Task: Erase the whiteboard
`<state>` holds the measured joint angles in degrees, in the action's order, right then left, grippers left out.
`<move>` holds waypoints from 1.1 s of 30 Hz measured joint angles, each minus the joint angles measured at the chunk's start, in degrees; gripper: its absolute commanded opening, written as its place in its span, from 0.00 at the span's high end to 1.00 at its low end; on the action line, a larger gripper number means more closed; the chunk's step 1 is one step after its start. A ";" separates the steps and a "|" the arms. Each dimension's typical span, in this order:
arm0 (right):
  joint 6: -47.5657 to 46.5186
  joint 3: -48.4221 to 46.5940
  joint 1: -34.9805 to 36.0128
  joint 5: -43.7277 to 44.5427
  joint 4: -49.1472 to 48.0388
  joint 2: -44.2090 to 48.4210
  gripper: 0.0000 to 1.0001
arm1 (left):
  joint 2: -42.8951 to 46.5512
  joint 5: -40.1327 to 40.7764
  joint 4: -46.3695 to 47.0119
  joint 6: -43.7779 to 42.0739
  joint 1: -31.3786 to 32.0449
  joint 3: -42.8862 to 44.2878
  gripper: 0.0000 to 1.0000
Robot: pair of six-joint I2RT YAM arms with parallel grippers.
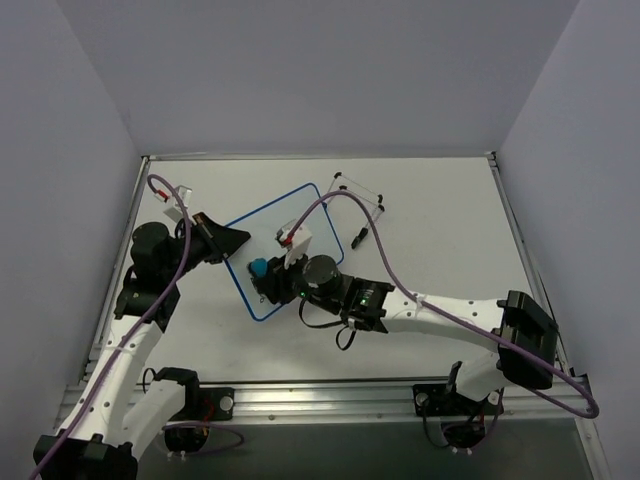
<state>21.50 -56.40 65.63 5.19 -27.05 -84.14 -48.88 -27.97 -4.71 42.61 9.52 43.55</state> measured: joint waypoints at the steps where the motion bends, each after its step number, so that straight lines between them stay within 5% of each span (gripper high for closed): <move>1: -0.04 -0.68 1.16 0.11 -0.04 -0.39 1.00 | 0.00 0.20 -0.04 -0.17 0.17 0.00 0.98; 9: 0.68 -1.86 2.21 1.36 0.61 -0.85 1.00 | 0.00 1.60 -0.07 -0.42 0.81 0.44 0.98; 19: 3.15 -1.62 -9.79 5.14 8.55 -0.44 1.00 | -0.02 2.89 -0.15 -1.09 1.14 1.29 0.98; 33: 3.15 -8.24 5.68 2.71 9.86 -2.69 1.00 | -0.02 1.73 -0.28 -2.05 1.70 1.29 0.98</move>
<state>24.64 -64.64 71.31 7.90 -17.19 -86.83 -48.90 -26.24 -4.99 40.56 11.22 44.84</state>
